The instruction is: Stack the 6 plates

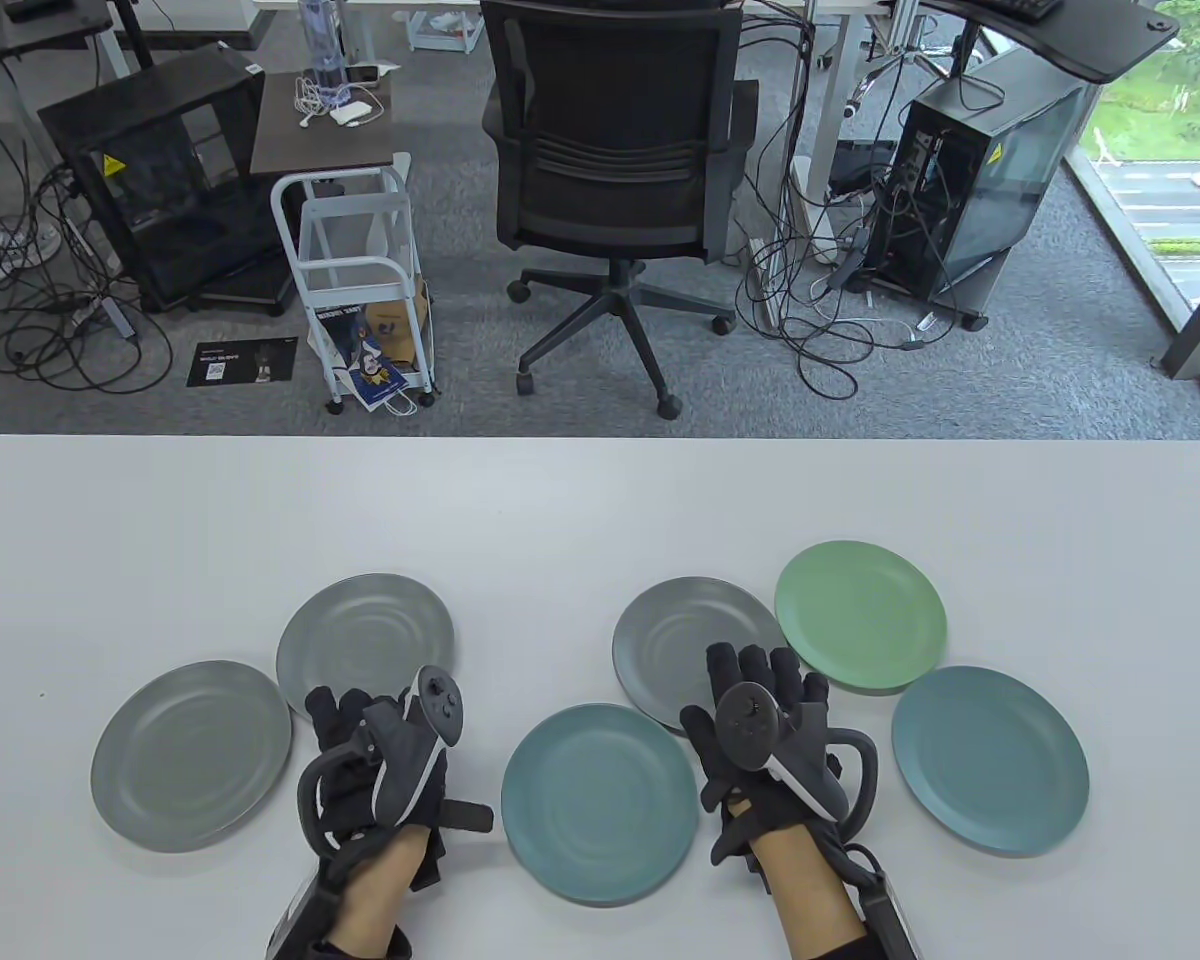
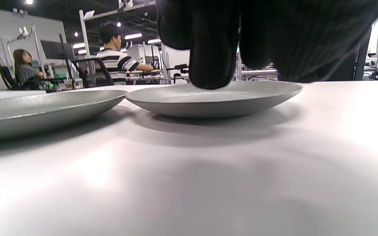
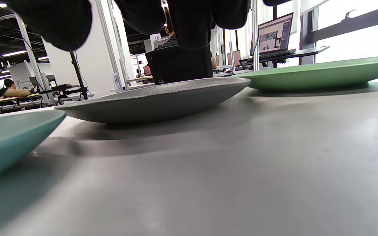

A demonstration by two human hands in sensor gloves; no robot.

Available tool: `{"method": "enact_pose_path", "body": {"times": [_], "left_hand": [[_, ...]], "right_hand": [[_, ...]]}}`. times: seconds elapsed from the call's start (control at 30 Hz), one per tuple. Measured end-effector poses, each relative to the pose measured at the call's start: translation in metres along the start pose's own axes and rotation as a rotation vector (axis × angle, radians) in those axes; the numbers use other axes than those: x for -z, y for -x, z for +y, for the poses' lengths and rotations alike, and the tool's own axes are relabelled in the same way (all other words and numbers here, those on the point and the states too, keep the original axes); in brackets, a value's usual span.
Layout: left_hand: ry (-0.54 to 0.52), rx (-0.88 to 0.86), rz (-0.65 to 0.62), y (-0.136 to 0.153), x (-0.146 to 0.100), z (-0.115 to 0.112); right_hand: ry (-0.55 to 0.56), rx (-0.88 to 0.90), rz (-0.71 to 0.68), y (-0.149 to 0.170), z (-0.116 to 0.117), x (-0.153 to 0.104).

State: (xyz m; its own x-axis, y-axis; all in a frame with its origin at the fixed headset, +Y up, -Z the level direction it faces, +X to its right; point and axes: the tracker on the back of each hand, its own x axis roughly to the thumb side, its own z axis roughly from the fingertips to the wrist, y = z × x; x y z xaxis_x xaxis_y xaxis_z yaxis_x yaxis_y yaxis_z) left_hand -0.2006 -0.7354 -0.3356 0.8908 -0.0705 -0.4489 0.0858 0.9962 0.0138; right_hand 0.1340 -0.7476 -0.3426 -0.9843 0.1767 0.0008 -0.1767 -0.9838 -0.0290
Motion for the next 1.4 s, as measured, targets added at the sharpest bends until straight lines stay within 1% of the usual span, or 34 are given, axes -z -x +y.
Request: {"method": "enact_pose_path", "body": {"times": [0.1,0.4,0.57,0.73,0.93,1.13,1.2,1.3,1.4], "left_hand": [[0.004,0.052,-0.013,0.000,0.006,-0.007],[0.104,0.097,-0.010,0.003,0.019,-0.022],[0.084,0.114,-0.007,0.002,0.023,-0.024],[0.038,0.158,-0.013,-0.003,0.026,-0.025],[0.030,0.177,-0.015,-0.003,0.027,-0.021],[-0.032,0.180,-0.032,-0.006,0.021,-0.015],[-0.108,0.172,-0.030,-0.006,0.017,-0.011],[-0.193,0.159,-0.036,-0.007,0.011,-0.006],[-0.297,0.127,-0.061,-0.007,0.005,0.000]], "right_hand": [[-0.001,0.005,-0.003,0.000,0.001,0.000],[-0.013,0.020,-0.011,-0.002,0.002,0.000],[-0.016,0.025,-0.016,-0.002,0.003,0.000],[-0.020,0.031,-0.016,-0.002,0.004,0.001],[-0.025,0.036,-0.017,-0.003,0.004,0.001],[-0.027,0.037,-0.016,-0.002,0.004,0.001],[-0.027,0.035,-0.016,-0.002,0.005,0.001],[-0.025,0.035,-0.018,-0.002,0.005,0.001],[-0.018,0.032,-0.018,-0.002,0.004,0.001]]}}
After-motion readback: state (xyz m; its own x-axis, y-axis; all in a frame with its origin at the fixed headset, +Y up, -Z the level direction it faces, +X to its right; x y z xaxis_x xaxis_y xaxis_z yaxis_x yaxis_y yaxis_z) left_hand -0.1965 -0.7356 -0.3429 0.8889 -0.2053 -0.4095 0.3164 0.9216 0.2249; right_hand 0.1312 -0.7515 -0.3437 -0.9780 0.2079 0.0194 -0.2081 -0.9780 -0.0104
